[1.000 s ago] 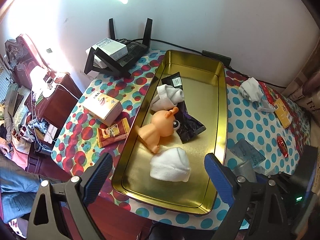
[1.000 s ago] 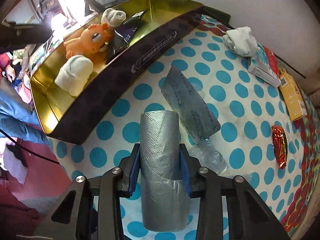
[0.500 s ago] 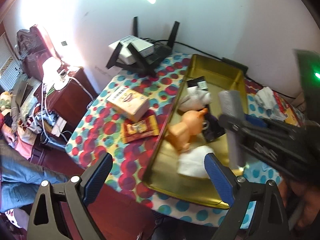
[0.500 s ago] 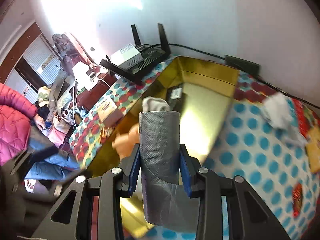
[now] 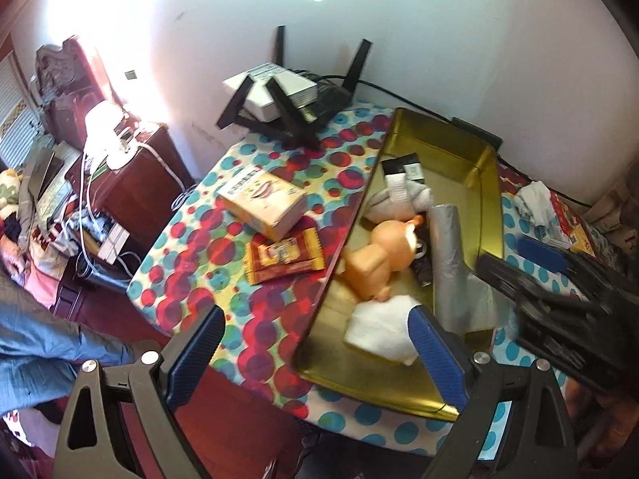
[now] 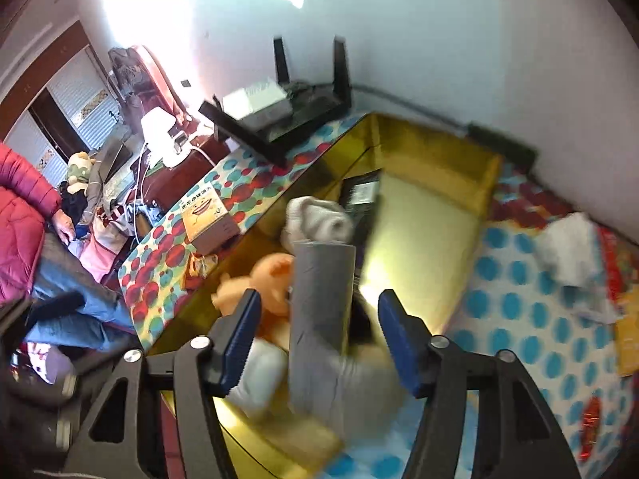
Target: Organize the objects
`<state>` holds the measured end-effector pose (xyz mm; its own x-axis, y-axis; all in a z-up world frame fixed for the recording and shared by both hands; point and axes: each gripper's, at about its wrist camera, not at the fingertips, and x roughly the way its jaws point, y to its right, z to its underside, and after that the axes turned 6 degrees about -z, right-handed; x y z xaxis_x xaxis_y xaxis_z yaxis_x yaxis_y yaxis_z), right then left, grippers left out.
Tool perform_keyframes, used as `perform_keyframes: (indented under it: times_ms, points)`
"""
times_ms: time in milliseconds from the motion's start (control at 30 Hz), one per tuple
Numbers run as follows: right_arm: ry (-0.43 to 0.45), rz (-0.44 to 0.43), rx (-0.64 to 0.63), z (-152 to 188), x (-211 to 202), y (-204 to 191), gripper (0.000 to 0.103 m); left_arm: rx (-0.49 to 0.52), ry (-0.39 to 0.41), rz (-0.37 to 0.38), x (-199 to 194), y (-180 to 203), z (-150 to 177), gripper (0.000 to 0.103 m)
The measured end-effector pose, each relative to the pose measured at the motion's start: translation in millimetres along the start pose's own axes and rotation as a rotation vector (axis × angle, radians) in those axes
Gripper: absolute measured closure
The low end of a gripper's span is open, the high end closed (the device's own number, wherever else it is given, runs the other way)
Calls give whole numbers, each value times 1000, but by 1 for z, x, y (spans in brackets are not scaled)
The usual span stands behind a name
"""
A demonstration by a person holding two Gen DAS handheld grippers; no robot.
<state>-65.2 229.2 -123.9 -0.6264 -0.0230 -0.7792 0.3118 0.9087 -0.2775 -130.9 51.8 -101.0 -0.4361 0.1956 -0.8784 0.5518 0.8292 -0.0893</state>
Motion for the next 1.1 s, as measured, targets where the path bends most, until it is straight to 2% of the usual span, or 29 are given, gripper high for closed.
perform_keyframes:
  times_ms: [100, 200, 333, 400, 467, 567, 633, 700, 767, 867, 900, 933, 967, 1000, 1100]
  points:
    - [6, 69, -17, 21, -30, 23, 37, 32, 3, 29, 1, 17, -3, 8]
    - [-50, 157, -14, 51, -46, 56, 37, 98, 20, 80, -2, 41, -5, 8]
    - [-40, 216, 127, 89, -76, 106, 37, 271, 57, 166, -12, 98, -1, 8]
    - [-34, 266, 177, 104, -91, 125, 37, 348, 10, 255, -9, 132, 2, 8]
    - [-31, 295, 207, 114, -101, 139, 37, 379, -70, 317, 4, 163, 6, 8]
    - [-19, 296, 243, 125, -113, 158, 37, 384, -170, 337, 25, 196, 11, 8]
    - [-8, 290, 252, 130, -119, 166, 37, 342, -230, 339, 37, 209, 13, 8]
    - [-3, 271, 266, 133, -120, 175, 37, 296, -262, 294, 47, 214, 14, 8]
    - [-2, 246, 268, 134, -118, 181, 37, 251, -284, 285, 53, 221, 15, 8]
    - [-29, 213, 223, 131, -107, 193, 37, 196, -301, 238, 62, 231, 16, 10]
    - [-52, 206, 203, 129, -101, 197, 37, 178, -300, 226, 65, 235, 16, 16]
    - [-68, 209, 186, 127, -98, 200, 37, 170, -307, 221, 69, 239, 16, 52]
    - [-80, 205, 163, 124, -94, 203, 37, 165, -335, 221, 75, 244, 17, 76]
    - [-88, 192, 145, 122, -92, 206, 37, 159, -349, 220, 80, 247, 16, 76]
    - [-88, 161, 126, 117, -93, 212, 37, 173, -315, 218, 75, 251, 15, 79]
